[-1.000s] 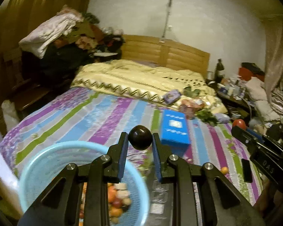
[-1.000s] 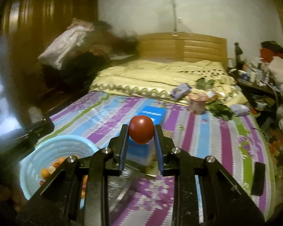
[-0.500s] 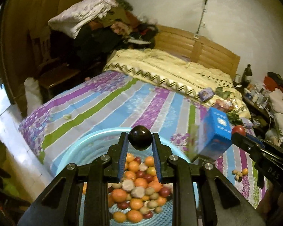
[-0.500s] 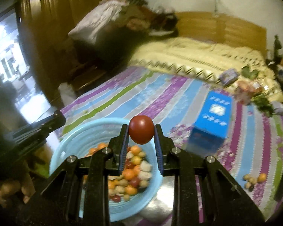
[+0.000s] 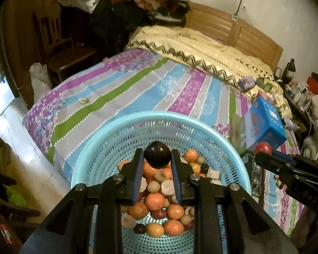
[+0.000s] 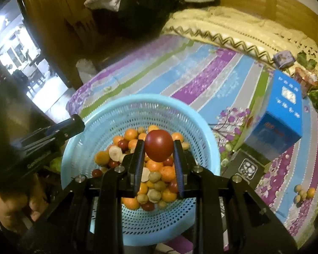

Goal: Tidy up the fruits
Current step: 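Carry the plum and tomato in both tools over the light-blue basket, then open both tools to drop the plum and tomato into the basket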

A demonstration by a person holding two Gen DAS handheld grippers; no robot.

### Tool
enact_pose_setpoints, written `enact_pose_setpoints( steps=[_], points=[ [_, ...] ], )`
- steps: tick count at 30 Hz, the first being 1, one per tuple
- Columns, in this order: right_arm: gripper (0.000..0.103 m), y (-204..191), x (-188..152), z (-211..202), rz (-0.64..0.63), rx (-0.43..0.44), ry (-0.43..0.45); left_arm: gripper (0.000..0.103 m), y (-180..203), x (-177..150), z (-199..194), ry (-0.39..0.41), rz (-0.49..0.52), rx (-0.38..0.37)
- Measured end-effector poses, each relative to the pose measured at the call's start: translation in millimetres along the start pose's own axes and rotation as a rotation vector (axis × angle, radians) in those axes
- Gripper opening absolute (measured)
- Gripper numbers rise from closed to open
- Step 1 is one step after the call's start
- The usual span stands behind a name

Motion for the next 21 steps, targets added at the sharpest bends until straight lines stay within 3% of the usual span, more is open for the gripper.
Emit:
enact_pose_setpoints(
  steps=[8,21],
  points=[
    [0.027,-5,-5,13,-0.012,0.011,-0.045,0.025,-6,-11,17,-0.056,-0.007,-0.006],
    [0.027,-4,-5,15,-0.014,0.013,-0.050,0.025,-8,-12,22,-0.066,-0.006,-0.007]
  ],
)
Point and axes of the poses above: each gripper's, at about its wrist camera, not at the fingertips, and z roughly the way its jaws point, y to its right, x to its top, the point moved 6 cm from there along z, roughly the way its jaws point, and after that the axes turned 8 degrees about -x, right-handed, at the moved point
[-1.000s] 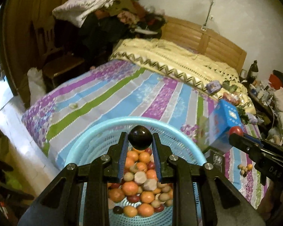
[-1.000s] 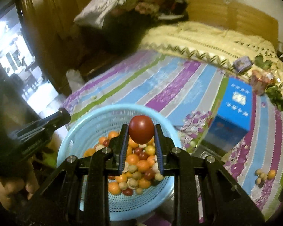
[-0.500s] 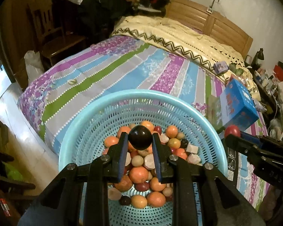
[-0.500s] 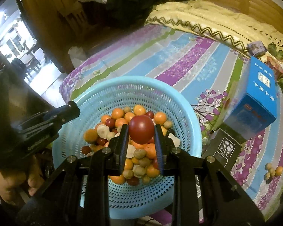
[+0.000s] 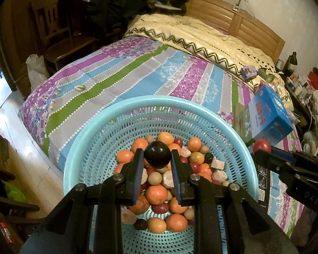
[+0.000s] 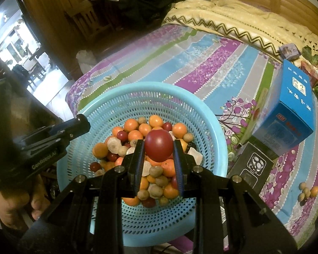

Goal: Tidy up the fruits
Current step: 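Open both tools to drop the plum and tomato into the basket, then move both tools back to the fruit row on the sheet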

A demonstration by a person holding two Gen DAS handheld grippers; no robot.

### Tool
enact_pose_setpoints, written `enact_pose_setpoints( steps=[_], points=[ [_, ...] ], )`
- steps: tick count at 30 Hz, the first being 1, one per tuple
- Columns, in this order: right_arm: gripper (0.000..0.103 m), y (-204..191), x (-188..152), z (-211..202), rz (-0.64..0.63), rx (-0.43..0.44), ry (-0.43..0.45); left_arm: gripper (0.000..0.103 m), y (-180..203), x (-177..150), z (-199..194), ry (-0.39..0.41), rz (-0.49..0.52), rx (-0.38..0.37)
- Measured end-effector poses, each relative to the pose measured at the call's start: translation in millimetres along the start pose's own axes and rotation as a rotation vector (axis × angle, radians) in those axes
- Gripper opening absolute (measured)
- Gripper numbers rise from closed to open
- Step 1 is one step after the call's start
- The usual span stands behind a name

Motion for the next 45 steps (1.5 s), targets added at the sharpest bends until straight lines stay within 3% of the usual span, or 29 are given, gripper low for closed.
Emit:
enact_pose_setpoints(
  steps=[34,35,38,41,45],
  points=[
    [0.029,-3,-12,14,-0.005,0.010,-0.011,0.025,-4,-3,12,-0.023,-0.001,-0.002],
    [0.029,-3,-11,14,-0.009,0.014,-0.015,0.028,-4,-4,13,-0.028,0.001,-0.001],
    [0.059,-4,-12,14,-0.013,0.021,-0.016,0.065,-4,-7,18,-0.038,0.005,-0.007],
    [0.060,-2,-12,12,-0.005,0.023,-0.011,0.071,-7,-9,19,-0.033,-0.009,-0.003],
    [0.060,-2,-12,11,-0.002,0.022,-0.010,0.071,-8,-8,18,-0.030,-0.014,-0.001]
  ],
)
Point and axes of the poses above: each gripper's, at about its wrist camera, not at the fingertips, and z roughly the way its jaws point, y to its right, x to its top, the point moved 6 cm from there along z, roughly the way its jaws point, and after that the axes turned 8 degrees about -x, right-handed, at the moved point
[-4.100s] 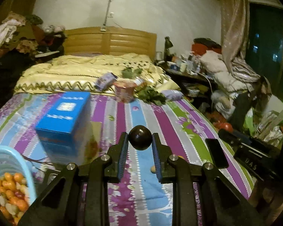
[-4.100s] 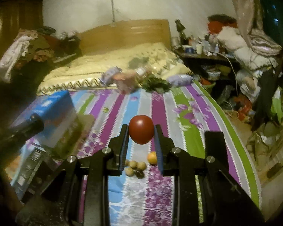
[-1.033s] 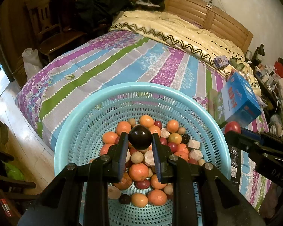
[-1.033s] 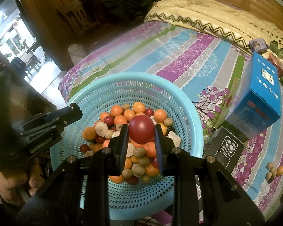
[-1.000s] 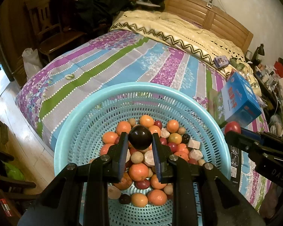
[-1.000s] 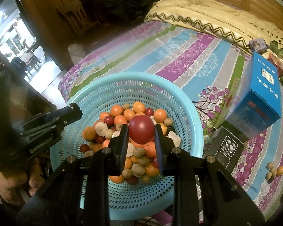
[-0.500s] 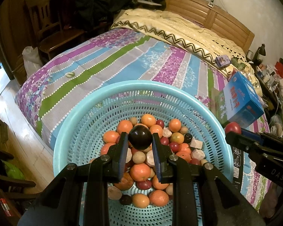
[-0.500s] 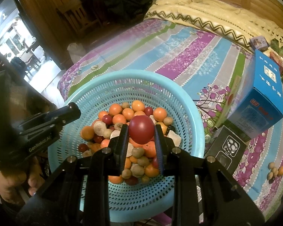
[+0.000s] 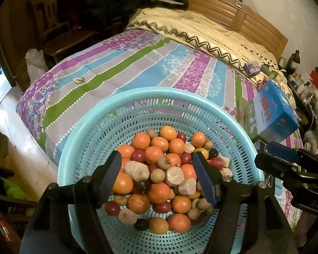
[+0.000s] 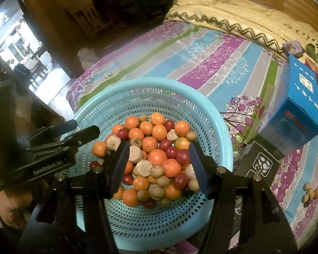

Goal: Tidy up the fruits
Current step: 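Move both tools back to the fruit row on the sheet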

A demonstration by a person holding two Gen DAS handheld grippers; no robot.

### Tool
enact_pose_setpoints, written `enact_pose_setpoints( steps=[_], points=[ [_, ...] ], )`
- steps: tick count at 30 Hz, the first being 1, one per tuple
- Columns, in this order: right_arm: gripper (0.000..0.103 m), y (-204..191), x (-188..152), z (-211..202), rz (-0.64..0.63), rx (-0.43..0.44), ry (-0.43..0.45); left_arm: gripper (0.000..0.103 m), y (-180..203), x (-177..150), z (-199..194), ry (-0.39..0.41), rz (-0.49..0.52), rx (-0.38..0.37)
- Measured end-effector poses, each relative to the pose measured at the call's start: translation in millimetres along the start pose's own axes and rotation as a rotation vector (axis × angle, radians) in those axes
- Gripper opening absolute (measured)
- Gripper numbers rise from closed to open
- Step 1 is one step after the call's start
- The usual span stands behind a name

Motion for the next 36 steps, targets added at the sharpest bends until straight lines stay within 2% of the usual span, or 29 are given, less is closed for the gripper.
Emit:
enact_pose_setpoints(
  steps=[11,14,16,18,21,25,29,36],
  points=[
    [0.060,-1,5,-3,-0.005,0.007,0.008,0.071,1,1,-1,0.002,-0.005,-0.006],
    [0.059,-1,5,-16,-0.015,0.017,0.073,0.079,1,0,-1,0.006,-0.016,-0.019],
    [0.066,6,-1,-32,-0.027,-0.034,0.158,0.079,1,-1,2,0.004,-0.018,-0.020],
    [0.079,15,-8,-42,-0.021,-0.076,0.213,0.080,4,-3,5,0.009,-0.014,-0.020],
    [0.080,36,-29,-56,-0.007,-0.147,0.274,0.080,18,-6,9,0.026,0.014,-0.024],
    [0.080,75,-65,-67,0.054,-0.221,0.309,0.080,61,-8,5,0.079,0.105,-0.051],
    [0.080,121,-102,-77,0.163,-0.270,0.307,0.080,129,-19,-1,0.117,0.220,-0.150],
    [0.080,200,-156,-103,0.329,-0.412,0.310,0.080,258,-52,-3,0.102,0.426,-0.327]
  ],
)
Point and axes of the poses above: each gripper's, at about its wrist camera, not at the fingertips, and z roughly the way its jaws point, y to its right, x to its top, the point moved 6 cm from there along z, roughly the way its jaws point, and after that the axes turned 8 degrees about -x, right-handed, at the moved point
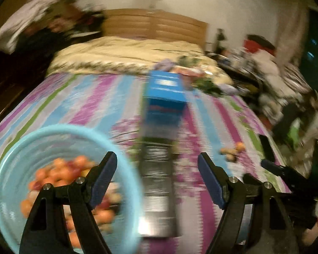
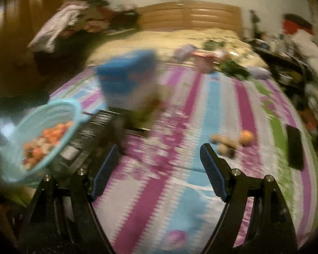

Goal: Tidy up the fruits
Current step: 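Move both tools back to the fruit row on the sheet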

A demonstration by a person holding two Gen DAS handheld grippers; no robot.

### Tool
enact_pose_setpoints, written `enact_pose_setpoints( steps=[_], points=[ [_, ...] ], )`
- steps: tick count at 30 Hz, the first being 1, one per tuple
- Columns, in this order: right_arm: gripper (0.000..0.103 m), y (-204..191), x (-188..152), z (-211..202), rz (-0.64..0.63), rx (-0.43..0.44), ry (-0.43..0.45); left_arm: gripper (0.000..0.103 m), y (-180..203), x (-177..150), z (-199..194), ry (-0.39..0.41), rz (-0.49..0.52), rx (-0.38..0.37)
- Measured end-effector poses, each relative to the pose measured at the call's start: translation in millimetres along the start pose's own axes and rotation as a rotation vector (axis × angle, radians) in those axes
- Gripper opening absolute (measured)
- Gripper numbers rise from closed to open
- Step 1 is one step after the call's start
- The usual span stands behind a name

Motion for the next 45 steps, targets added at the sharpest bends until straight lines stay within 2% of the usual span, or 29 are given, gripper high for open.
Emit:
enact_pose_setpoints(
  steps=[2,7,11,15,22,28,34,36,38,45],
  points=[
    [0.080,19,-6,2,0.031,-0.027,-0.018,0.080,31,0,16,-0.026,0.042,-0.052],
    [0.080,62,-23,7,0.053,-0.104,-0.068,0.080,87,-8,64,-0.100,0.102,-0.112],
    [0.080,84,-35,8,0.032,-0.155,-0.088,0.080,116,-17,102,-0.152,0.135,-0.108],
    [0.079,100,-47,14,0.017,-0.154,-0.121,0.080,129,-28,131,-0.195,0.148,-0.092],
    [0.077,117,-56,31,0.018,-0.132,-0.152,0.080,130,-42,172,-0.260,0.146,-0.055],
    [0.070,125,-50,47,0.012,-0.100,-0.153,0.080,128,-44,197,-0.290,0.139,-0.035],
    [0.046,133,-45,79,0.040,-0.040,-0.173,0.079,118,-49,217,-0.321,0.122,-0.040],
    [0.037,139,-43,95,0.057,-0.018,-0.187,0.070,111,-52,221,-0.330,0.095,-0.061],
    [0.035,141,-43,106,0.056,-0.008,-0.197,0.066,106,-55,226,-0.339,0.066,-0.082],
    [0.034,131,-38,134,0.028,0.053,-0.214,0.066,98,-56,232,-0.312,0.028,-0.107]
  ],
)
Point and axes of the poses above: each gripper's, at about its wrist camera, not at the fingertips, and z roughly the way its jaws point, y to its right, x to its top, the point moved 6 cm from there along z, roughly the way its jaws point, and after that the axes turned 8 degrees about -x, right-handed, at the moved point
